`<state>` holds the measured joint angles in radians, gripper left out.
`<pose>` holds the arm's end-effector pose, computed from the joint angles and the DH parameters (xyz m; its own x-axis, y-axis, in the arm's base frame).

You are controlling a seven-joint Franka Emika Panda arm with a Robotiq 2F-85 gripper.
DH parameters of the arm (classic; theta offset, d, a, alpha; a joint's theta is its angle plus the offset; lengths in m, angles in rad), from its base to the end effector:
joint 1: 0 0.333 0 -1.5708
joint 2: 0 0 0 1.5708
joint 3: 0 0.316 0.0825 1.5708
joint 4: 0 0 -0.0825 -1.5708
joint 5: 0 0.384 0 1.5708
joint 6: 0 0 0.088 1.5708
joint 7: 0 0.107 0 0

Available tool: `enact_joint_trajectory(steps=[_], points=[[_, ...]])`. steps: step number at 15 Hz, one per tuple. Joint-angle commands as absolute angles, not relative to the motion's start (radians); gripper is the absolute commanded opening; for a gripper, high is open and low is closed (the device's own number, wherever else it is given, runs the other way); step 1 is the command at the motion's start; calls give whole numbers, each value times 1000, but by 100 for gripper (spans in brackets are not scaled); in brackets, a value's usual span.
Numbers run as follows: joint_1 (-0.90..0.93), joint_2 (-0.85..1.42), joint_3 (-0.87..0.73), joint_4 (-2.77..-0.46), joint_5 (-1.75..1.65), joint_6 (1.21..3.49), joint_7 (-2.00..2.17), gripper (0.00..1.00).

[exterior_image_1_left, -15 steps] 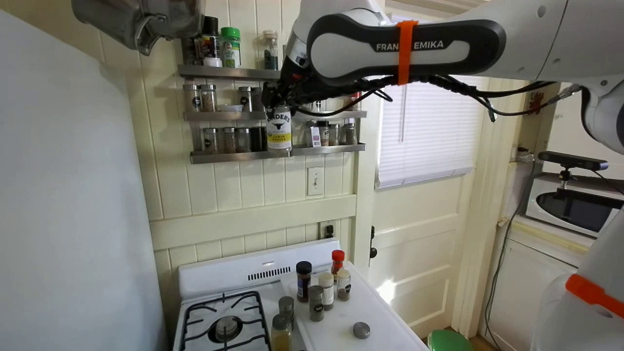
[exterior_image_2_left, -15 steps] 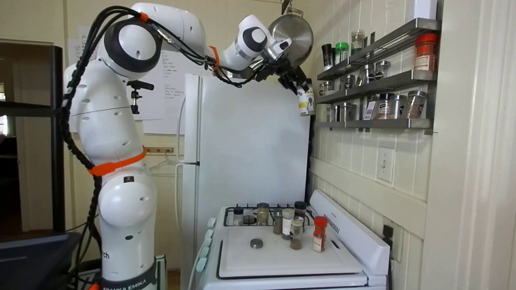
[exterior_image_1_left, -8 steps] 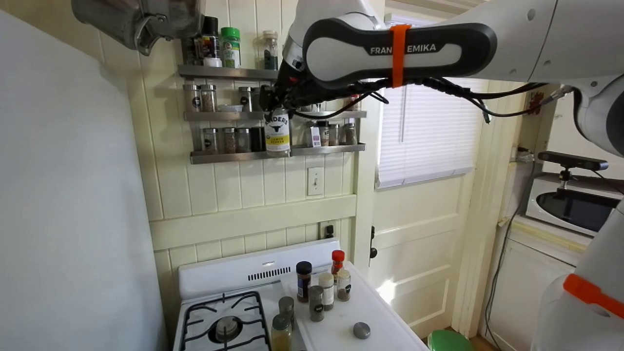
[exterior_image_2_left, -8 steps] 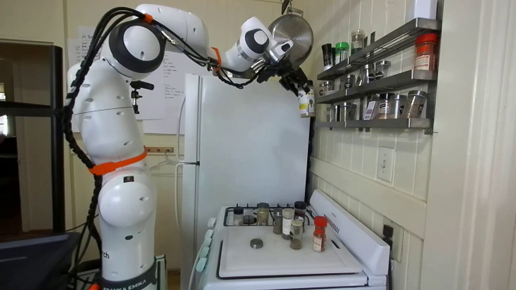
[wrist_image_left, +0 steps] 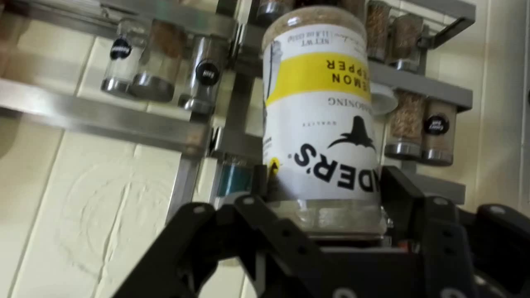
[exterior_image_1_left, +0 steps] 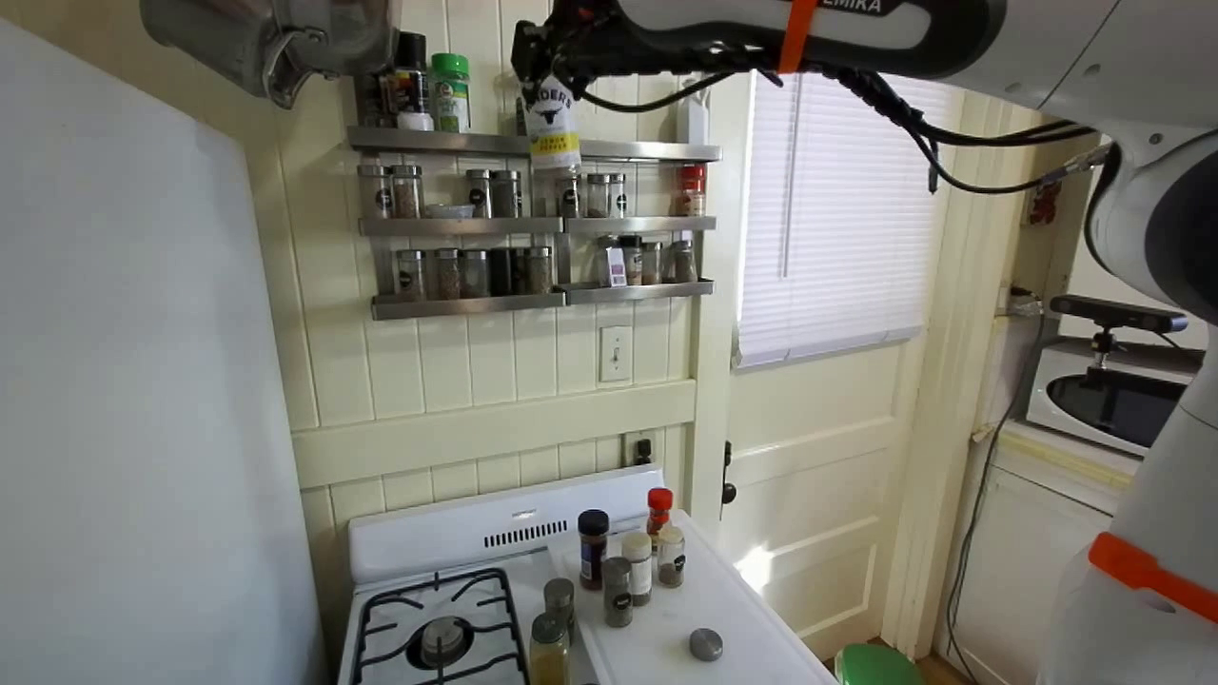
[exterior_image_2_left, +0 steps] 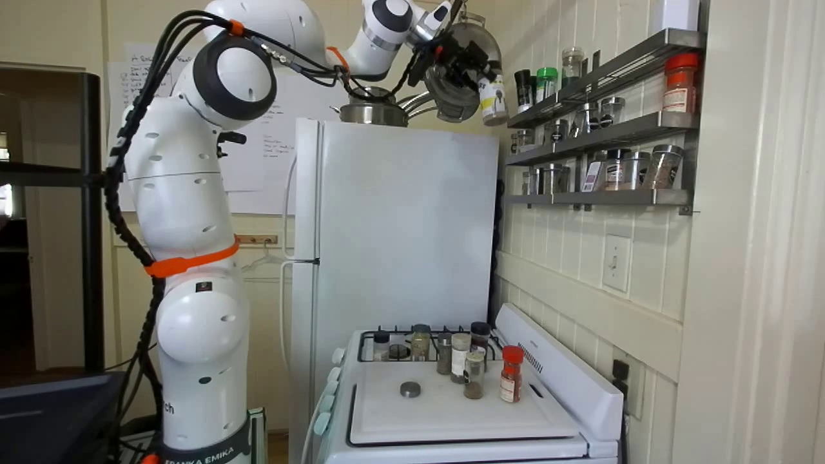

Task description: Place the large jar from the stovetop on the topmost shelf.

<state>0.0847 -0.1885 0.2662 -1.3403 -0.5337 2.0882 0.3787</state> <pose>0.4489 0.1651 0.9017 0.4900 0.1321 0.8616 -0.0956 -0.9743 0.2038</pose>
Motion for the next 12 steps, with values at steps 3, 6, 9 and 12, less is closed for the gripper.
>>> enact_joint_trajectory(steps=[3, 6, 9, 12], points=[[72, -34, 255, -1105, -668, 2161, 262, 44], [64, 49, 240, -1028, -676, 2288, 201, 44], [60, 140, 237, -945, -658, 2390, 137, 44], [62, 212, 238, -884, -647, 2464, 108, 44]])
